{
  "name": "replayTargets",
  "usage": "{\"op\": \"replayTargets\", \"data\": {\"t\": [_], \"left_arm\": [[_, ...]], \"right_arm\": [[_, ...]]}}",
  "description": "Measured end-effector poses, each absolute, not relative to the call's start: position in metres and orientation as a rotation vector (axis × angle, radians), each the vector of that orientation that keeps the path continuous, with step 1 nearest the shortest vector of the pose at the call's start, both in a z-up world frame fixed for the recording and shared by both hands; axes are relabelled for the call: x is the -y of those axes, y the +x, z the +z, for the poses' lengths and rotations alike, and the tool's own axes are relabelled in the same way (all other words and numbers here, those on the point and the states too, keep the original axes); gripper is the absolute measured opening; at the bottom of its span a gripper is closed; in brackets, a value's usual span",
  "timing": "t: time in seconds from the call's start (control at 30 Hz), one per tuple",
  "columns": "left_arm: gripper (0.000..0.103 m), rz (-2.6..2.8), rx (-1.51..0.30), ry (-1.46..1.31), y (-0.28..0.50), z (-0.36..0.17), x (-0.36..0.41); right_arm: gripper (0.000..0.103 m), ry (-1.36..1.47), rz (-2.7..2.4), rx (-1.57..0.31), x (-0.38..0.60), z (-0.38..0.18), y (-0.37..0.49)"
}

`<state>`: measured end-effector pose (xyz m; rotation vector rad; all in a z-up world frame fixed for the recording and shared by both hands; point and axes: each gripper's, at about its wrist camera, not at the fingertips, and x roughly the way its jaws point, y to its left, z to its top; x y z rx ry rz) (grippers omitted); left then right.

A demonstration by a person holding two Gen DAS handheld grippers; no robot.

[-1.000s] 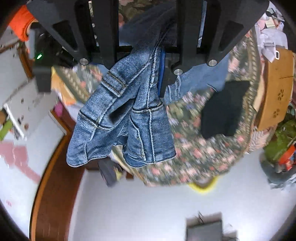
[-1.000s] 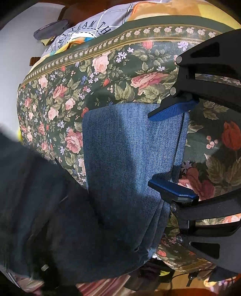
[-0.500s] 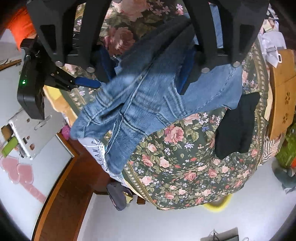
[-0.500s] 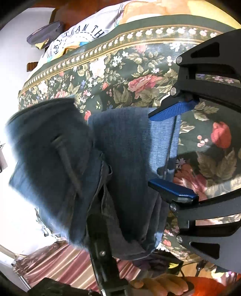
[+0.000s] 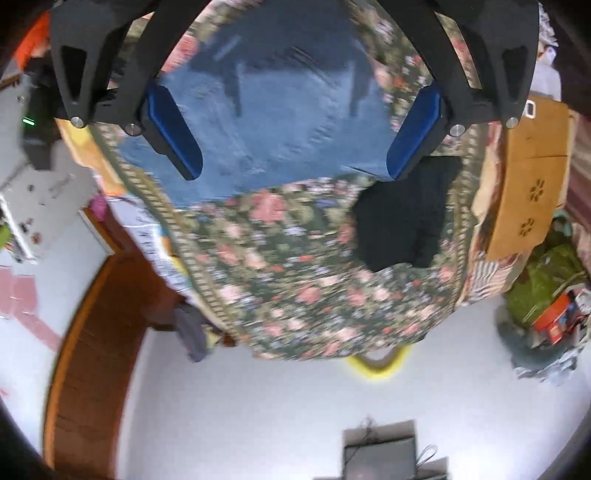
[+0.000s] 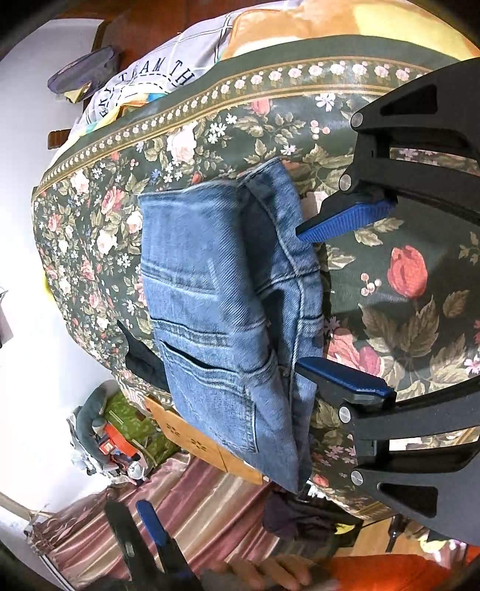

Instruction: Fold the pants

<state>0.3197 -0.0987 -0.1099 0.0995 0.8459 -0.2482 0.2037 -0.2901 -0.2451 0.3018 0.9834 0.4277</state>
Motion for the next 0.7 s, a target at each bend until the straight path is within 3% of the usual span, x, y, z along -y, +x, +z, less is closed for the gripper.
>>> {"op": "replayTargets", "data": {"t": [0.27,0.43,0.7], "left_arm": [[0.101,-0.169,-1.122,0.094,0.418,-0.208,0.063],[0.103,-0.181,-1.281,0.127,0.431,-0.273,0.045],[0.103,-0.210,-1.239,0.095,0.375,-0.262,0.007]], "right_arm": [[0.062,0.297,0.418,-0.988,0.284,-0.242,0.203],[0.062,0.281,0.406,-0.995,0.280,-0.240,0.204],[0.062,0.241,0.397,-0.987,0.274,-0.232,0.202]]}}
